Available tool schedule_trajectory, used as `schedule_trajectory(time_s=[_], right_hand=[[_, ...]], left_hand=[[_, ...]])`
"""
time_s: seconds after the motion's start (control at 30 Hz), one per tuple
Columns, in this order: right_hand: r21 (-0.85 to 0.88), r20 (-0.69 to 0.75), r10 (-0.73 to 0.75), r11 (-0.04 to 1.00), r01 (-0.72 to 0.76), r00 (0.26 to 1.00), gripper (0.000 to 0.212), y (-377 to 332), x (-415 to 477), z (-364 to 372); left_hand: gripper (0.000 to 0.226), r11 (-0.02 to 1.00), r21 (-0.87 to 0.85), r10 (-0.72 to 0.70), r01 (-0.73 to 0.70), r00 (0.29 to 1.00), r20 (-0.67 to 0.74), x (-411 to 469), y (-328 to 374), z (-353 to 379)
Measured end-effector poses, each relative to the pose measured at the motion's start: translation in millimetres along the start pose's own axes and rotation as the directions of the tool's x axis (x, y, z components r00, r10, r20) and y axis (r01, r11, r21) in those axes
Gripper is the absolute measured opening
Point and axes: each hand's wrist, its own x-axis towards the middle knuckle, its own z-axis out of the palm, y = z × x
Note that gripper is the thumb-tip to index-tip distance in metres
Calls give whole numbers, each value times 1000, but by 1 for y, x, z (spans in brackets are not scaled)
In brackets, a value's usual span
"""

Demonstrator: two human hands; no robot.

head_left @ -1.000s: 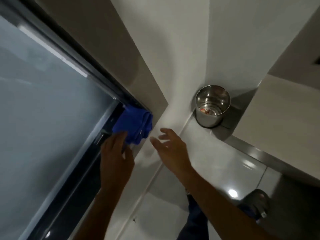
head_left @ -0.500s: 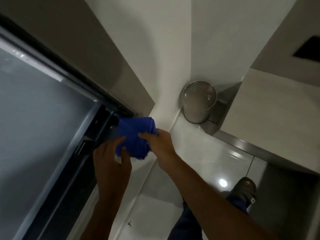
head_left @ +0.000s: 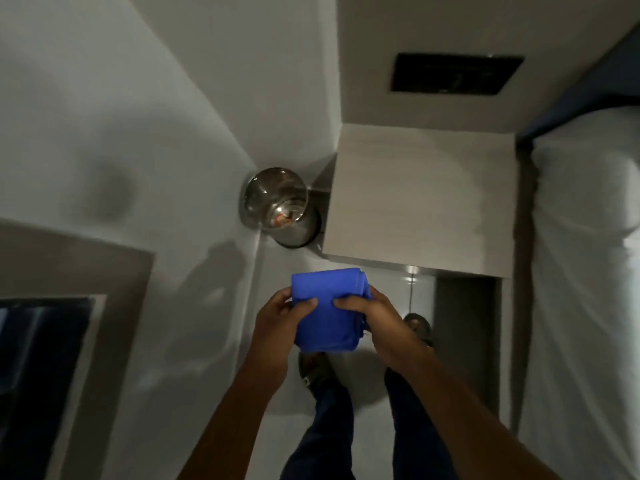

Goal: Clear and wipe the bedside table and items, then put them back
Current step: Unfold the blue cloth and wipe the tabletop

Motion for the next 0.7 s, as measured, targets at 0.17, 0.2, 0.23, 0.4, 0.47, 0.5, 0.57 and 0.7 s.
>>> schedule_trajectory(time_s=[0.17,0.2,0.23,0.4,0.47,0.5,0.57,0.7], right_hand=[[109,-143,30,994,-14,989,56,-7,5,-90],[131,-145,45,991,-25,988,56,-10,6,-106],[142,-125,57,989,-39,991,54,-12,8,-120],[120,-87,76,991,-65,993,35,-27,22,-184],[89,-219,72,995,-54,973,33,-31,34,-212],[57,-300,65,997,-50,952,34,-33,41,-220],[-66,-449,21,996,-57,894,36,-34,58,-240],[-329,-573,-115,939,-99,811,39,-40,88,-265]], left_hand=[[33,999,-14,-34,37,992,125,18,4,79],[36,998,-4,-61,62,987,145,22,4,94],[38,996,0,-84,85,983,166,25,4,107],[36,992,100,-103,83,970,220,54,5,182],[39,986,166,-65,27,971,232,68,3,214],[42,982,189,-34,-14,969,245,75,4,225],[47,954,289,-1,-82,961,276,90,0,253],[50,792,551,42,-262,924,380,118,-8,295]])
